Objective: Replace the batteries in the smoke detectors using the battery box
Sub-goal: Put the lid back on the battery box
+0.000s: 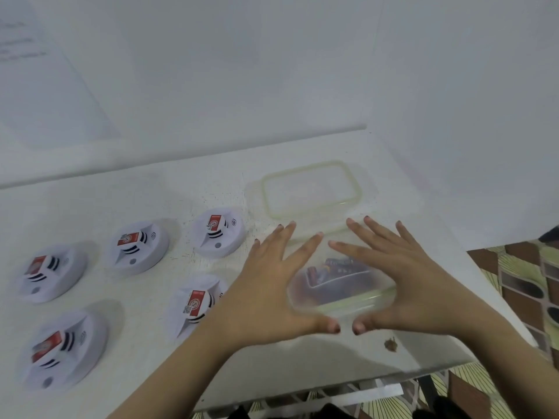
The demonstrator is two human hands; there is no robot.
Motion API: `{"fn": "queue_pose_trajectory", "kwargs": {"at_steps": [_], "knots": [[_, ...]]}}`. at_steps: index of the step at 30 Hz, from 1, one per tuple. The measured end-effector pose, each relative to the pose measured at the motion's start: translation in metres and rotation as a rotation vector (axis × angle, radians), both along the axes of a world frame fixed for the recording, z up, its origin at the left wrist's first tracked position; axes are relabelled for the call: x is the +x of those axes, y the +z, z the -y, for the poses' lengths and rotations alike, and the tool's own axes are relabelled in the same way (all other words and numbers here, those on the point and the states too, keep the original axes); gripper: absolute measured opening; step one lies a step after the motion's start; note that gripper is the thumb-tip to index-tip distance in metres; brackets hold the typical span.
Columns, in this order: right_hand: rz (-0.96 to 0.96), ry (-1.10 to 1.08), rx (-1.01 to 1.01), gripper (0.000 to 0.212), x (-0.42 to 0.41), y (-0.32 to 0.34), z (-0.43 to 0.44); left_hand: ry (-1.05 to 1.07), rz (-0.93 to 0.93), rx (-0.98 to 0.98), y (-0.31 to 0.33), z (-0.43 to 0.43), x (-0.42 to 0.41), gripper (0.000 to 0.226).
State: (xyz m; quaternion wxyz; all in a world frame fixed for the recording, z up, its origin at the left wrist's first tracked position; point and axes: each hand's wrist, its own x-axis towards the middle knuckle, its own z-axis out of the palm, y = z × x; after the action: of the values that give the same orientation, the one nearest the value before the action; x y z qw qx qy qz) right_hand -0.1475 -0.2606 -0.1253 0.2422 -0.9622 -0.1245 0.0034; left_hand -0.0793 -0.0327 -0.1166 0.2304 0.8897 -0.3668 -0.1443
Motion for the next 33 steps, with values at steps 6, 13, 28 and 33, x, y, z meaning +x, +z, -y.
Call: {"fn": "queue_pose_trajectory", "kwargs": {"at_steps": [6, 13, 28, 33], "knots": [[0.034, 0.008, -0.195, 0.086, 0.002, -0.004, 0.001, -0.005, 0.204, 0.082, -0.014, 0.015, 0.0, 0.115], [0.147, -0.013, -0.204, 0.075, 0.001, -0.011, -0.002, 0.021, 0.323, -0.103, -0.03, 0.014, 0.0, 0.098], [0.003, 0.016, 0.132, 0.067, -0.042, 0.0, 0.003, -0.066, 0.189, -0.207, -0.018, -0.017, 0.008, 0.093], [0.101, -0.119, 0.144, 0.068, -0.061, -0.019, -0.014, 0.07, 0.186, -0.37, -0.03, -0.022, -0.011, 0.06]]}}
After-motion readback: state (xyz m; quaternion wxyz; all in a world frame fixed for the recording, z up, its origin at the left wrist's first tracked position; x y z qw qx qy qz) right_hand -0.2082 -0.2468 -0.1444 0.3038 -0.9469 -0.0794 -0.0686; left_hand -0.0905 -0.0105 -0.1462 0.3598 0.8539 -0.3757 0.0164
